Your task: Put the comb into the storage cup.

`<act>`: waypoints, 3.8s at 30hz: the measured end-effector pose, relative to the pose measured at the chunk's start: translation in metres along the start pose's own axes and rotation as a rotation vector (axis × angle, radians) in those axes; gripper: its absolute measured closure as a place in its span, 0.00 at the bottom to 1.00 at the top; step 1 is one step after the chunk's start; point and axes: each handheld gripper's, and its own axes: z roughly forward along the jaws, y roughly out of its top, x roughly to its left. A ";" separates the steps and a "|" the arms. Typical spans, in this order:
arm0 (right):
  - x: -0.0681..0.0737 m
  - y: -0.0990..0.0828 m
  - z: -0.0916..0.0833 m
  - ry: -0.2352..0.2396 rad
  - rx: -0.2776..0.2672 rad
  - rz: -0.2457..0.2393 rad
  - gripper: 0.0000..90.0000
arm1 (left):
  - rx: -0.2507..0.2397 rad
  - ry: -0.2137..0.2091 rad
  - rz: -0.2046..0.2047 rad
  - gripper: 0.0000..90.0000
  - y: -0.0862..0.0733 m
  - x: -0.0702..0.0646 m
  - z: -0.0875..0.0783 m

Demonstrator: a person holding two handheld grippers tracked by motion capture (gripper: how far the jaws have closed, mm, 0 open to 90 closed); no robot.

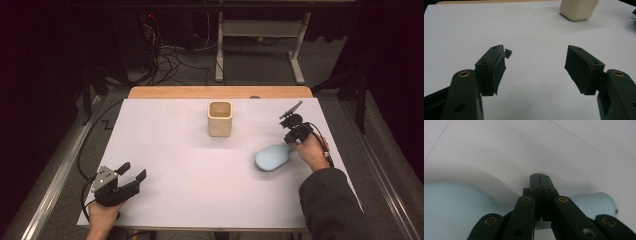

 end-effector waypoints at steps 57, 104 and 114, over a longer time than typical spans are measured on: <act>-0.002 -0.060 -0.021 0.062 -0.031 -0.004 1.00 | 0.005 0.006 -0.002 0.37 -0.001 -0.001 0.001; 0.010 -0.099 -0.029 0.134 -0.047 0.015 1.00 | 0.007 0.010 -0.001 0.37 -0.001 -0.001 0.001; 0.026 -0.107 -0.031 0.158 -0.054 -0.014 1.00 | 0.005 0.009 0.001 0.37 -0.001 -0.002 0.001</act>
